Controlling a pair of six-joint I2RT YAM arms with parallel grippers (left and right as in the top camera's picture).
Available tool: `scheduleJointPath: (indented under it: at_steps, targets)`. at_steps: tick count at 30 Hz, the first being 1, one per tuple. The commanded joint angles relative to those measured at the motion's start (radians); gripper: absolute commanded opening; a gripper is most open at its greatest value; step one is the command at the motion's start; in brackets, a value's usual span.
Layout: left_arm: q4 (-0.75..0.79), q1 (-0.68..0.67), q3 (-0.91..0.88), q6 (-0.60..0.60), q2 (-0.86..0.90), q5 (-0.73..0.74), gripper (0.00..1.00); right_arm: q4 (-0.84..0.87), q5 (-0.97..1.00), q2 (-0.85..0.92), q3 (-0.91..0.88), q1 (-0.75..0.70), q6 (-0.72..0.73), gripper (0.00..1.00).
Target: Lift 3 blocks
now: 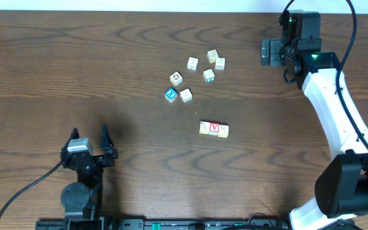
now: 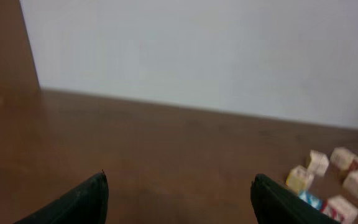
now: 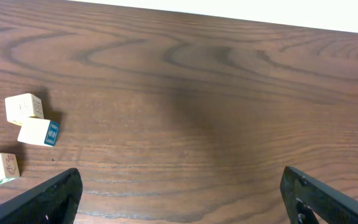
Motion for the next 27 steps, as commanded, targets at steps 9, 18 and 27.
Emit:
scheduleJointPath:
  at_steps: [9,18,27]
  targets:
    - [-0.111,0.031,-0.023,-0.063,-0.009,0.010,0.74,-0.001,0.013,-0.004,0.006,-0.009,-0.008,0.99]
    - [-0.110,-0.011,-0.023,-0.063,-0.009,0.013,0.74,-0.001,0.013,-0.004,0.006,-0.009,-0.008,0.99]
    - [-0.110,-0.010,-0.023,-0.063,-0.006,0.013,0.74,-0.001,0.013,-0.004,0.006,-0.009,-0.008,0.99]
